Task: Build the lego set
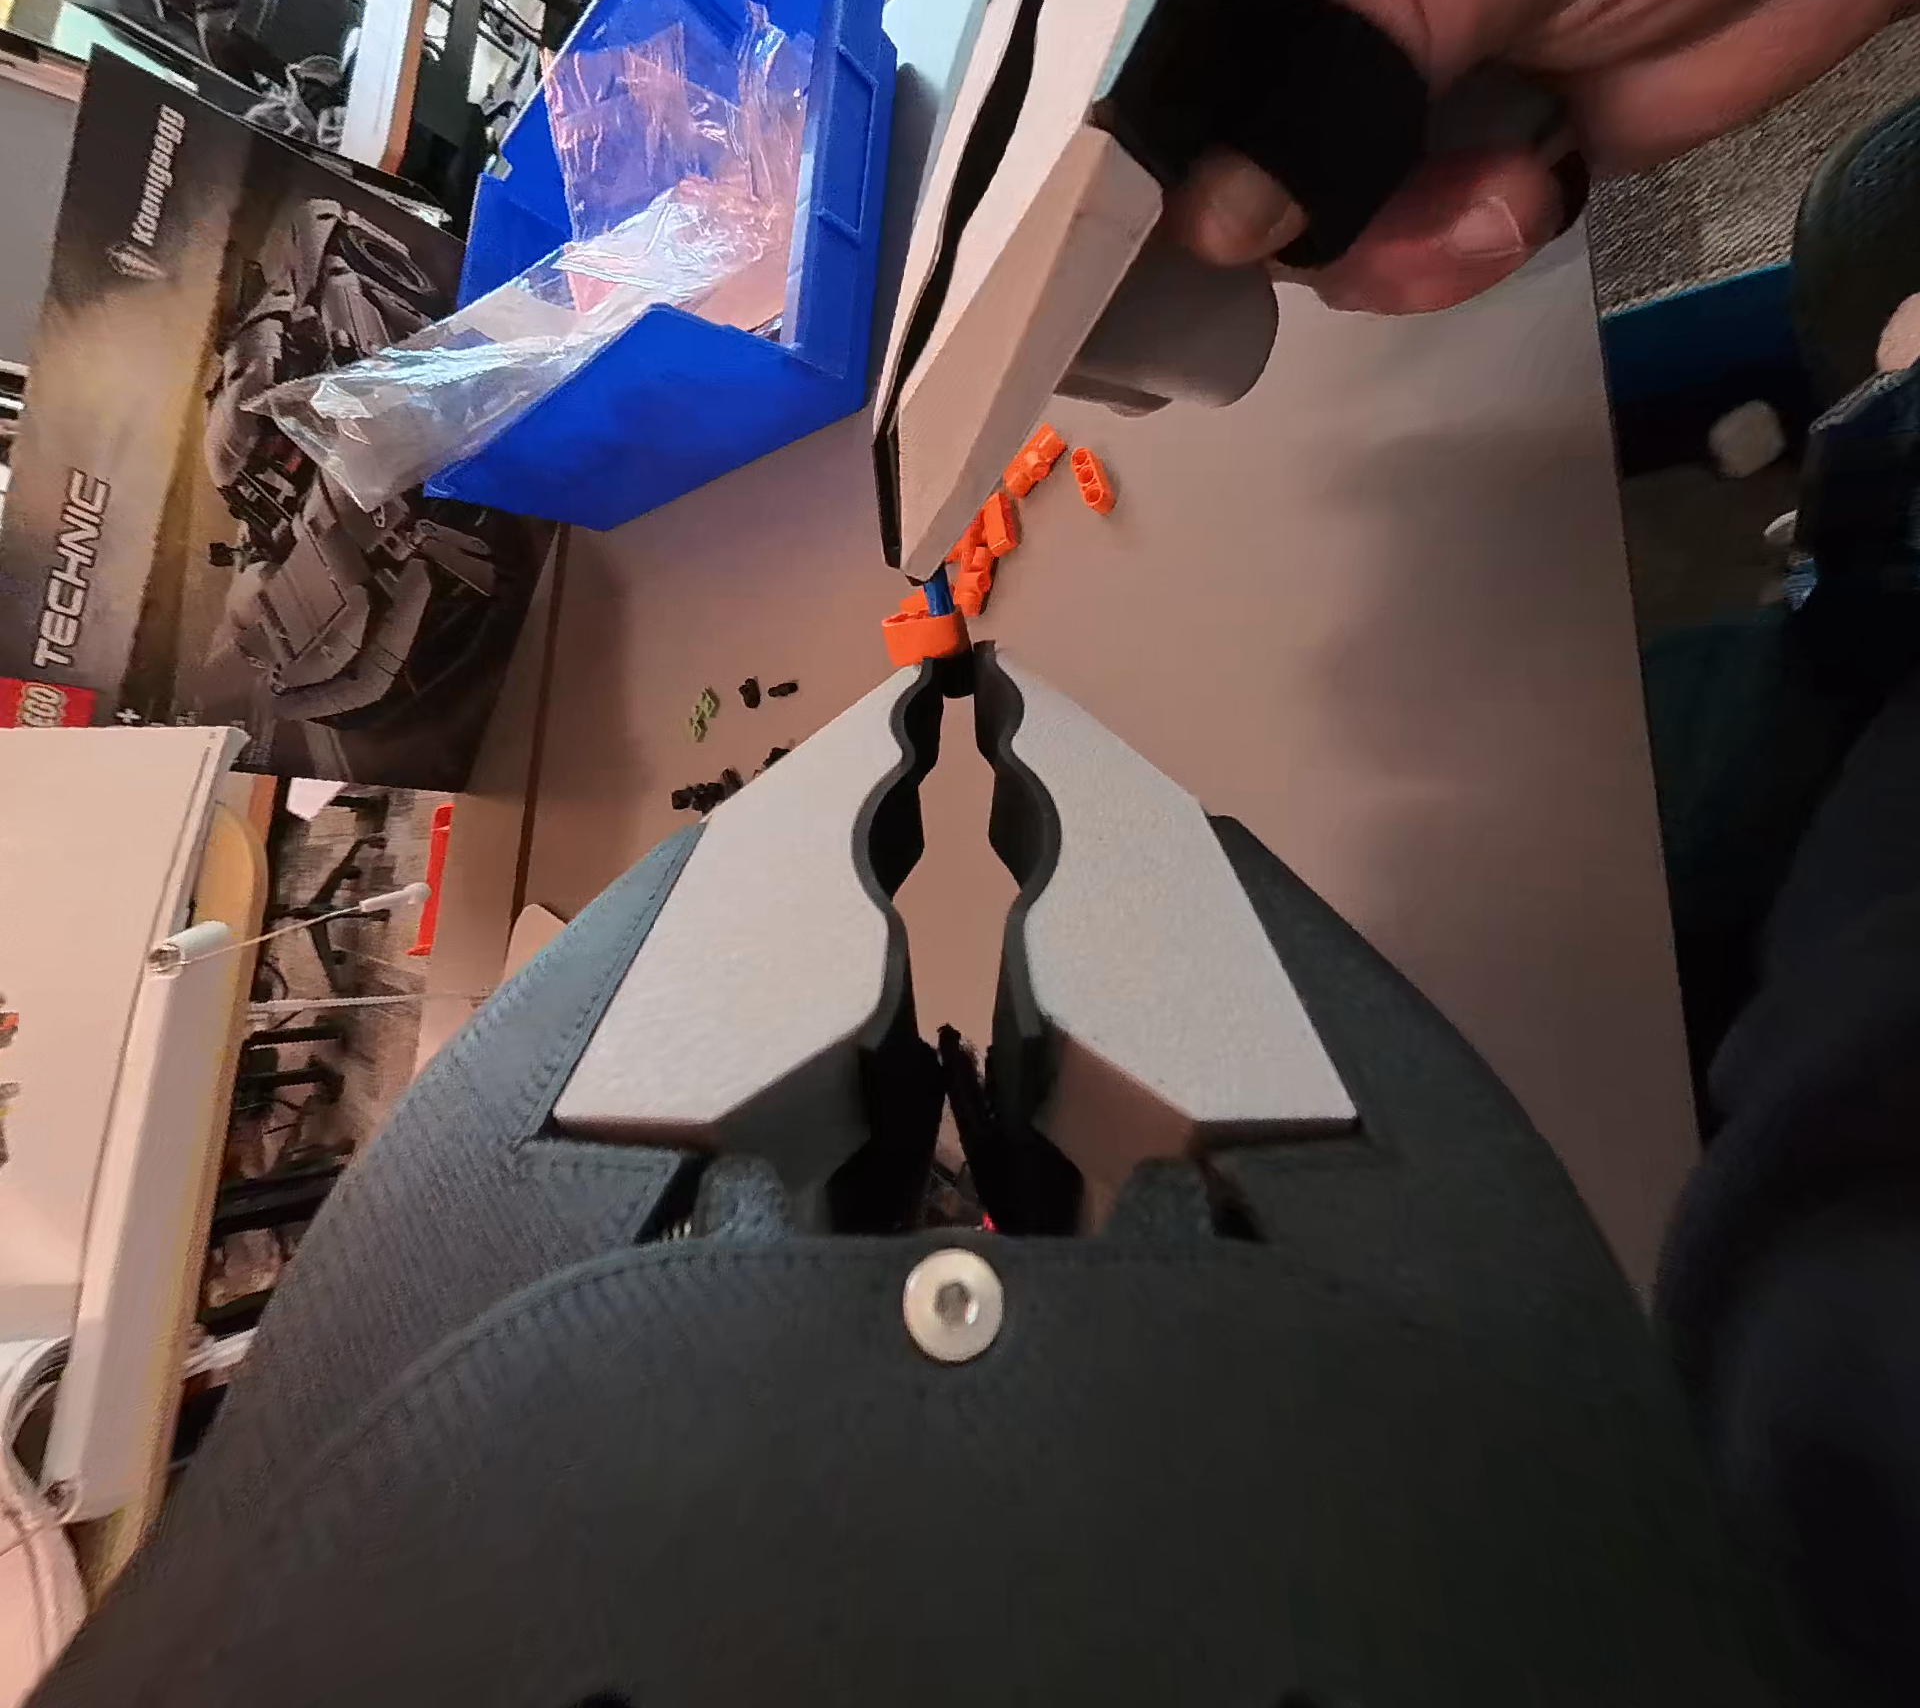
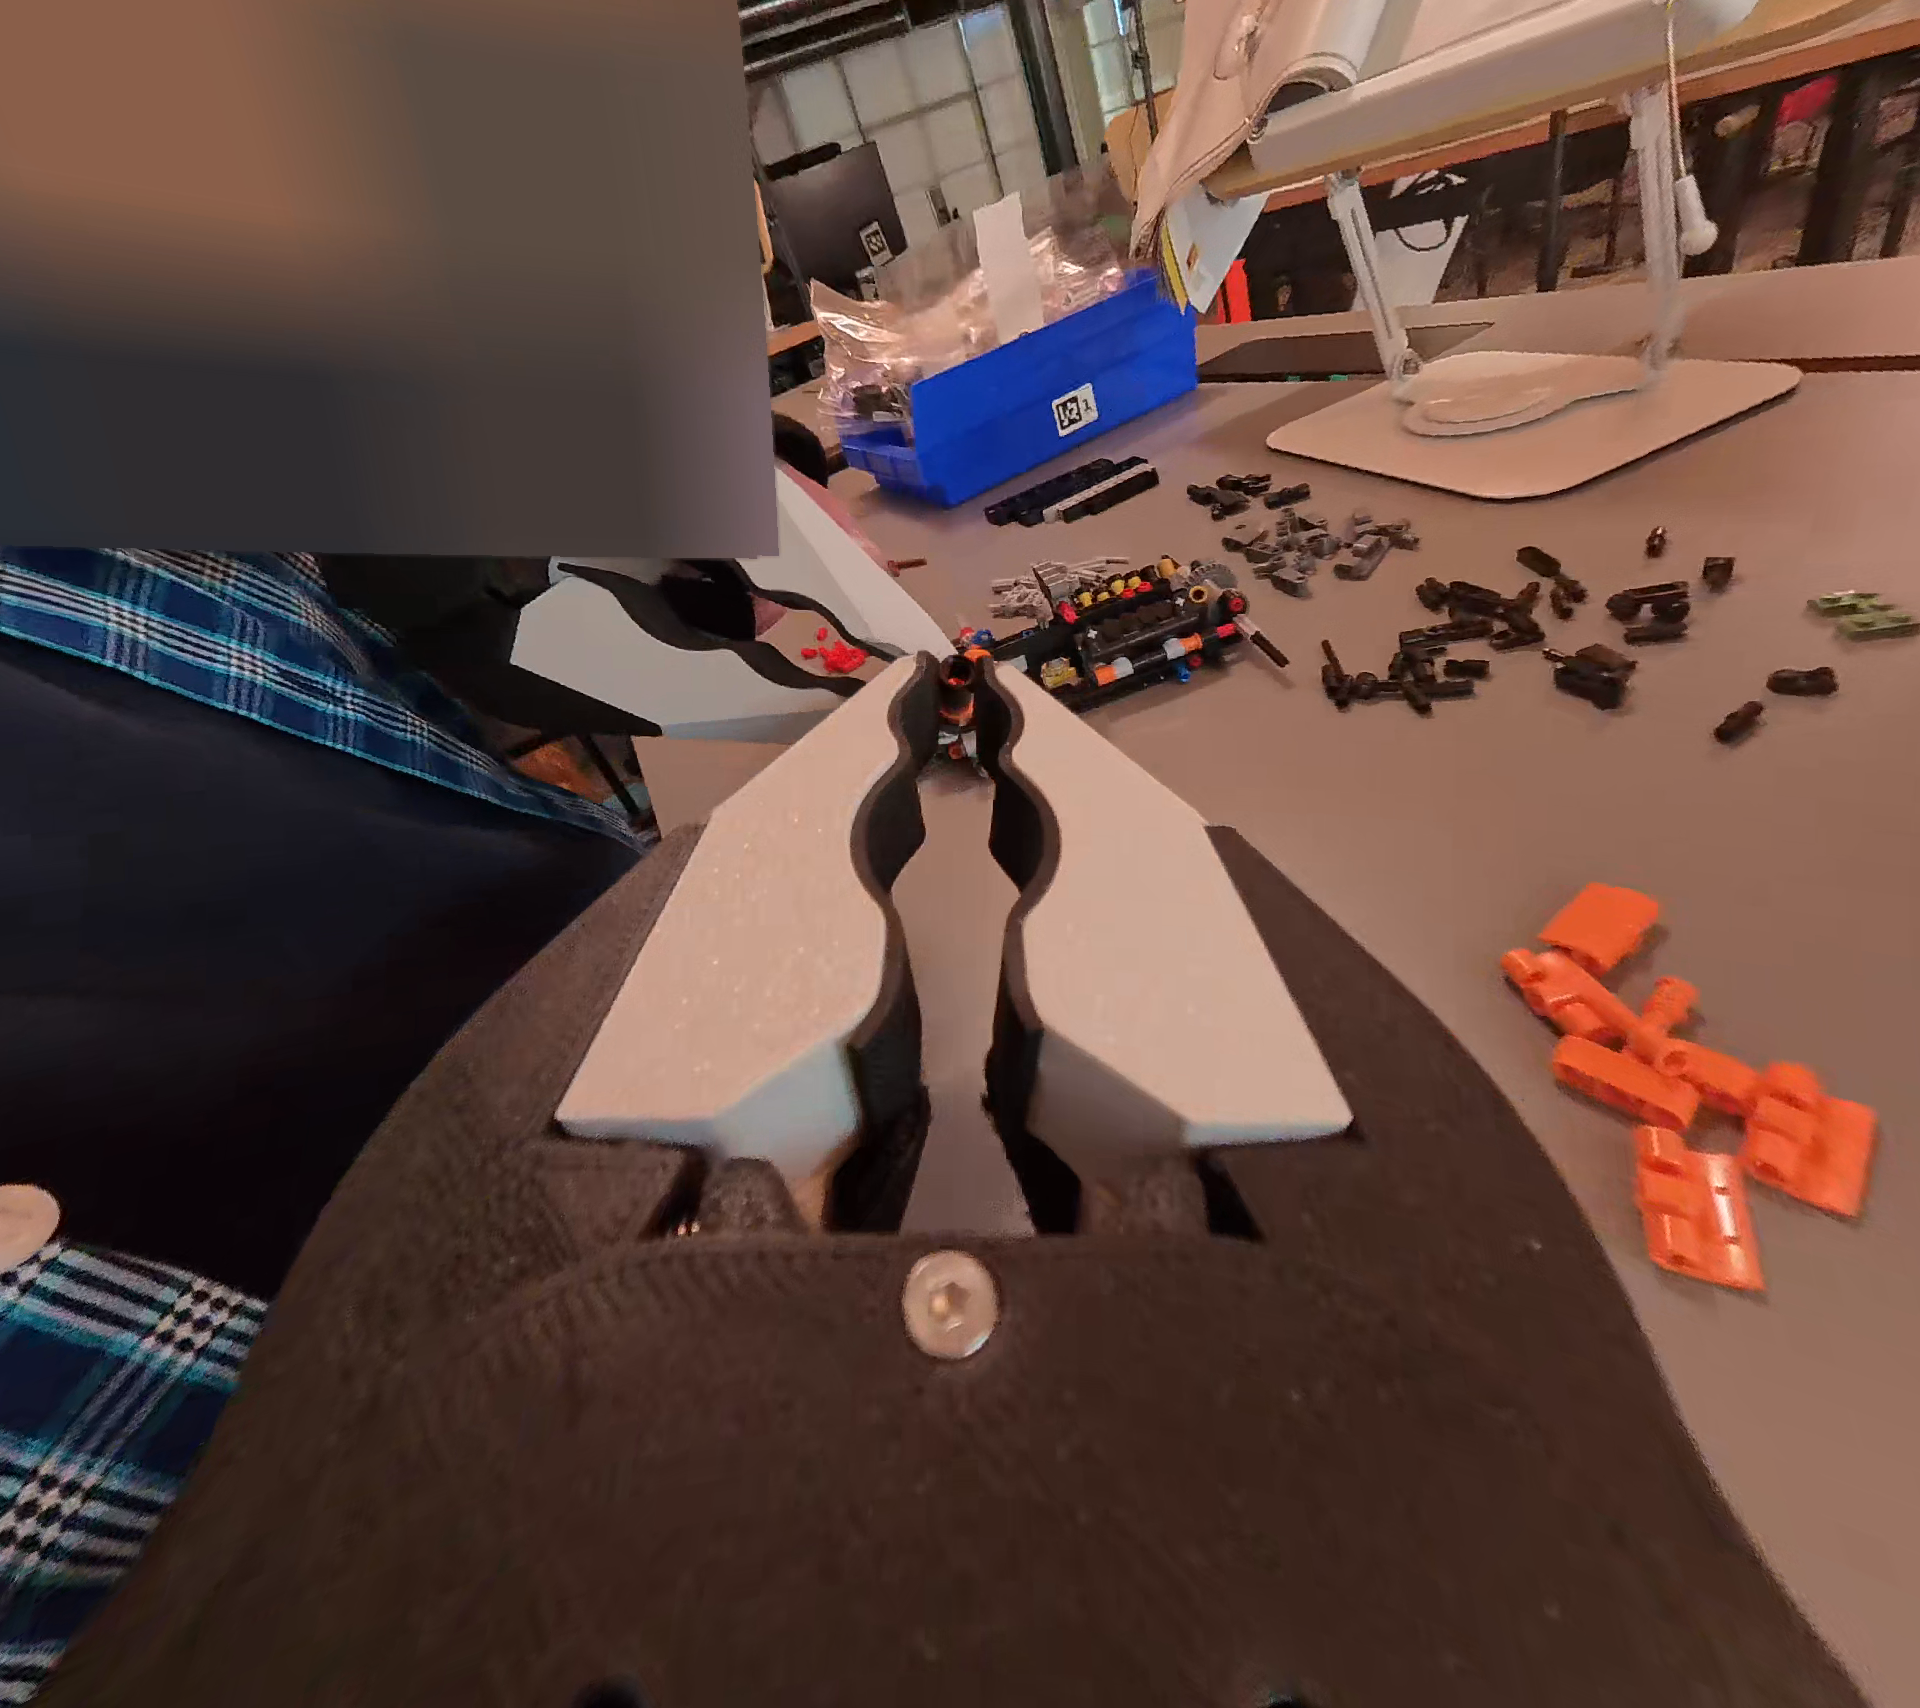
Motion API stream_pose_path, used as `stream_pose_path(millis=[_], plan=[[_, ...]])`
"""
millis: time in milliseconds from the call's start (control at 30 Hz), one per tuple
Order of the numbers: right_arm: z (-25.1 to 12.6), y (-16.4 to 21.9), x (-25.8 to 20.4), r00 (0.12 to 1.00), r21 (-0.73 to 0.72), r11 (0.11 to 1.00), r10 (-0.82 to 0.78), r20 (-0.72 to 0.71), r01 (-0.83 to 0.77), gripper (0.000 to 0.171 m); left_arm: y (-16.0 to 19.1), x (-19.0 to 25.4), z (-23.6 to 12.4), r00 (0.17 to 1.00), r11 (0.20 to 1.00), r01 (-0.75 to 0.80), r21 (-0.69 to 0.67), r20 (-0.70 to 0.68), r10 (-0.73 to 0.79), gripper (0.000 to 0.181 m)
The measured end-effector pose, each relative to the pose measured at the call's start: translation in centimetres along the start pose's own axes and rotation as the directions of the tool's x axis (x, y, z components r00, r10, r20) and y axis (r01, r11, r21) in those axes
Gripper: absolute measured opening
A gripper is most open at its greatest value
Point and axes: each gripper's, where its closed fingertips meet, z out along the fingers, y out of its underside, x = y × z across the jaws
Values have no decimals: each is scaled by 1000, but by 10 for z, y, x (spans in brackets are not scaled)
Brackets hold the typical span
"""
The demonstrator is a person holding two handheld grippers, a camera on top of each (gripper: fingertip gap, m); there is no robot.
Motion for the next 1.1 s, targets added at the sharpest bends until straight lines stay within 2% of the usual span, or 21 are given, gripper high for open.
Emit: stream_pose_path(millis=[33,233,400,500,700,833,1100], plan=[[0,0,0,1000,4,1000,8,6,-8,4,0,0,0,1000,1000,-3,-4,1,3,5],[0,-3,-3,999,51,999,12,41,-14,4,-2,0,-1,999,999,38,-7,-16,-38,5],[-1,-12,-7,998,112,993,-34,52,28,3,-9,-2,-3,982,981,187,46,-48,-185,5],[-2,-14,-7,997,122,991,-65,35,61,4,-12,-2,-3,959,958,278,73,-80,-272,5],[-4,-19,-9,990,130,982,-138,-15,138,4,-22,0,-3,857,854,500,141,-218,-466,5],[-6,-22,-10,978,123,971,-200,-64,206,4,-28,-1,-2,818,809,563,170,-250,-517,5],[-10,-26,-14,968,132,960,-236,-85,246,4,-32,-2,-5,810,790,578,203,-256,-527,5]])
